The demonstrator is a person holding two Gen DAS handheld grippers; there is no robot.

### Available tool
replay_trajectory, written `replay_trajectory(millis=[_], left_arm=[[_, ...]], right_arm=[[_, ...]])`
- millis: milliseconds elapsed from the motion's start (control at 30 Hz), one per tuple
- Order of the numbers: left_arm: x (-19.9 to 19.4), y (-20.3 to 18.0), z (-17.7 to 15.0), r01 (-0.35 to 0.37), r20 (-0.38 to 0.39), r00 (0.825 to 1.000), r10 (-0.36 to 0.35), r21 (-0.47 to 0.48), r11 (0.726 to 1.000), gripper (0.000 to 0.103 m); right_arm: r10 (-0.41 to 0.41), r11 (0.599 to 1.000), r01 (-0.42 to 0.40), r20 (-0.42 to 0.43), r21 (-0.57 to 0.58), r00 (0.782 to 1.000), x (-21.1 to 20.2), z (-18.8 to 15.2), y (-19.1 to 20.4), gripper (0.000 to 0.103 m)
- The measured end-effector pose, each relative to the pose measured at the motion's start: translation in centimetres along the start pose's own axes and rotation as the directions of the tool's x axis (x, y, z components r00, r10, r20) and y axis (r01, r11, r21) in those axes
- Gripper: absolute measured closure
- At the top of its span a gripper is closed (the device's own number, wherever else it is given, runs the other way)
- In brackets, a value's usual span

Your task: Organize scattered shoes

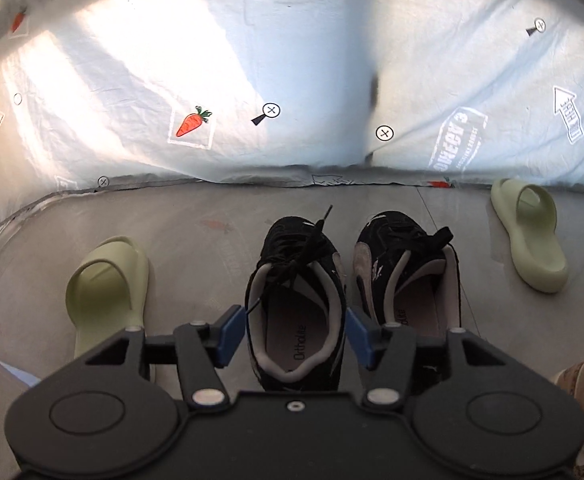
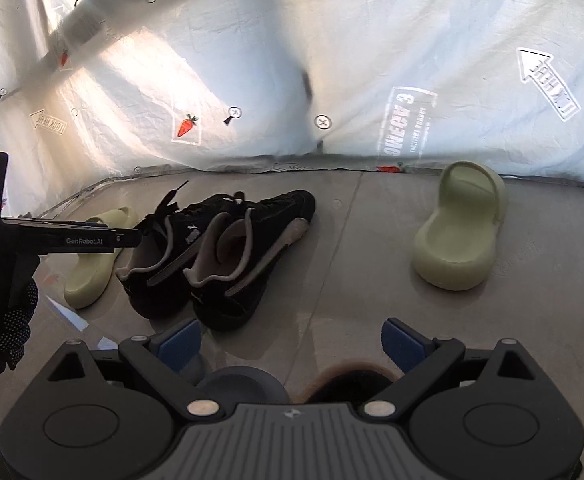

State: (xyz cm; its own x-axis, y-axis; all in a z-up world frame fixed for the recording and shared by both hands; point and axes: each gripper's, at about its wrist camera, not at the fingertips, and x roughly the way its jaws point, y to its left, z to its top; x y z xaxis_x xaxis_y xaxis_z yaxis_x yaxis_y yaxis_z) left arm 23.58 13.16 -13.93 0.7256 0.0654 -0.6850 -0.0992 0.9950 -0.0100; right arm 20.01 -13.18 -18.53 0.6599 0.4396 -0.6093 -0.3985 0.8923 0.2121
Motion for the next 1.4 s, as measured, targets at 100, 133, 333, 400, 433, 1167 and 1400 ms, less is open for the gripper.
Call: replay_trajectory(millis=[100, 133, 333, 400, 433, 1167, 1400], left_arm=[[-1.2, 1.0, -1.1, 0.003, -0.019, 1.0, -0.004, -0.091, 0.996, 0.045], [-1.4, 1.3, -1.5, 0.008, -0.028, 1.0, -0.011, -0.108, 0.994, 0.045], [-0.9, 2.2, -3.0, 0.026, -0.086, 0.995, -0.04, -0.163, 0.986, 0.045], [-0.3, 2.4, -2.9, 0.03, -0.095, 0.994, -0.046, -0.163, 0.986, 0.045], [-0.1, 2.4, -2.9, 0.03, -0.094, 0.995, -0.045, -0.158, 0.987, 0.045], [2.6, 2.6, -3.0, 0.027, -0.138, 0.989, -0.05, -0.169, 0.985, 0.045], [3.1, 3.9, -3.0, 0.002, -0.16, 0.986, -0.036, -0.206, 0.978, 0.045]], right_arm=[[-0.006, 0.999, 0.006, -0.019, -0.035, 1.0, 4.5, 1.9, 2.5, 0.006], [-0.015, 0.999, 0.014, -0.025, -0.037, 1.0, 6.0, 2.4, 3.1, 0.006], [-0.049, 0.994, 0.032, -0.16, -0.106, 0.986, 13.9, 4.2, 5.1, 0.007], [-0.115, 0.989, 0.092, -0.209, -0.116, 0.971, 14.9, 3.8, 4.7, 0.007], [-0.127, 0.989, 0.106, -0.228, -0.099, 0.965, 15.0, 3.9, 4.0, 0.007], [-0.217, 0.849, 0.289, -0.206, 0.442, 0.954, 11.8, 10.7, -6.0, 0.03], [-0.205, 0.791, 0.295, -0.223, 0.536, 0.953, 13.8, 13.9, -11.1, 0.03]])
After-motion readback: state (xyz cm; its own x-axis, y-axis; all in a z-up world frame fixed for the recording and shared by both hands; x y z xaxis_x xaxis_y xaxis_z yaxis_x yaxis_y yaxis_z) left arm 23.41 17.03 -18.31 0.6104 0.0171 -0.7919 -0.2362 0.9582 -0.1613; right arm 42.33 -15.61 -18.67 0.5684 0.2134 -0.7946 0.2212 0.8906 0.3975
